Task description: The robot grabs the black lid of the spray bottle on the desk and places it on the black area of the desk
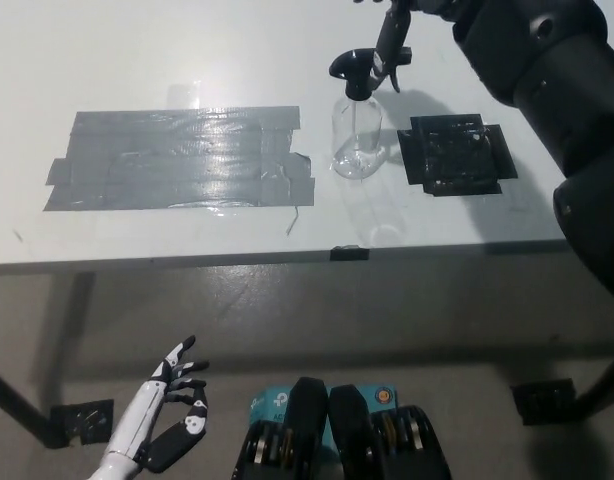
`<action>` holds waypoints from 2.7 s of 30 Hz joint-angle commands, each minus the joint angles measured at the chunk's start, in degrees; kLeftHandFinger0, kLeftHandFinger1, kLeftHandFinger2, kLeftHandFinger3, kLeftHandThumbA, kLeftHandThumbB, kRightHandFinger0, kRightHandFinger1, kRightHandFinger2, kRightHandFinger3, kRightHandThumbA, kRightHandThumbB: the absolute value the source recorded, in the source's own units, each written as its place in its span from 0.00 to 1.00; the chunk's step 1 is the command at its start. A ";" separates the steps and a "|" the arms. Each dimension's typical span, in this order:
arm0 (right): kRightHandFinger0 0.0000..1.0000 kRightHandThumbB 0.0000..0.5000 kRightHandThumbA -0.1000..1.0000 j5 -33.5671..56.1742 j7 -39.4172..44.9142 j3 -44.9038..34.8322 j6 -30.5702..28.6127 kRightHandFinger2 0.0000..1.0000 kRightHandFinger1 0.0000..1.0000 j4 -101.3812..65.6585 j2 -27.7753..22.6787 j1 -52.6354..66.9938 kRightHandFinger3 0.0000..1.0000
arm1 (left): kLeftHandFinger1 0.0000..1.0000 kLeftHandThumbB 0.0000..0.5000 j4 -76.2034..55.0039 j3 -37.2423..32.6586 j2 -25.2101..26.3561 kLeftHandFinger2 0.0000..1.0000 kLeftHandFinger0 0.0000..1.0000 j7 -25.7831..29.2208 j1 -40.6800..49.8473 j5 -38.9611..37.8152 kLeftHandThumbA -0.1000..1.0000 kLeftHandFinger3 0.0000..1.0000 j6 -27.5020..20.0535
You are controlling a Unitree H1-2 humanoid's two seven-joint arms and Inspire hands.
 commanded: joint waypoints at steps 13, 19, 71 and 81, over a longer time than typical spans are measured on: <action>1.00 0.91 0.91 -0.68 -5.06 -4.08 0.37 1.00 1.00 2.09 1.33 -1.02 1.00 | 0.72 0.30 -2.51 0.43 0.75 0.83 0.65 0.42 -0.32 1.32 0.32 1.00 -0.40; 1.00 0.97 0.82 -0.28 -7.89 -6.60 0.97 1.00 1.00 2.00 1.53 -0.48 1.00 | 0.71 0.30 -2.66 0.48 0.78 0.82 0.64 0.55 -0.77 1.69 0.32 1.00 -0.32; 0.65 0.74 0.07 1.83 -8.11 -16.23 -1.23 0.71 0.60 2.10 -2.26 -0.66 0.60 | 0.65 0.31 -1.70 -0.12 1.34 0.74 0.59 -0.27 -4.65 1.95 0.29 0.97 -0.64; 0.49 0.66 0.00 8.25 -5.89 -24.99 -1.10 0.53 0.49 1.42 -6.89 -3.23 0.46 | 0.64 0.30 -0.96 -0.44 1.43 0.73 0.59 -0.48 -5.46 2.22 0.30 0.97 -0.73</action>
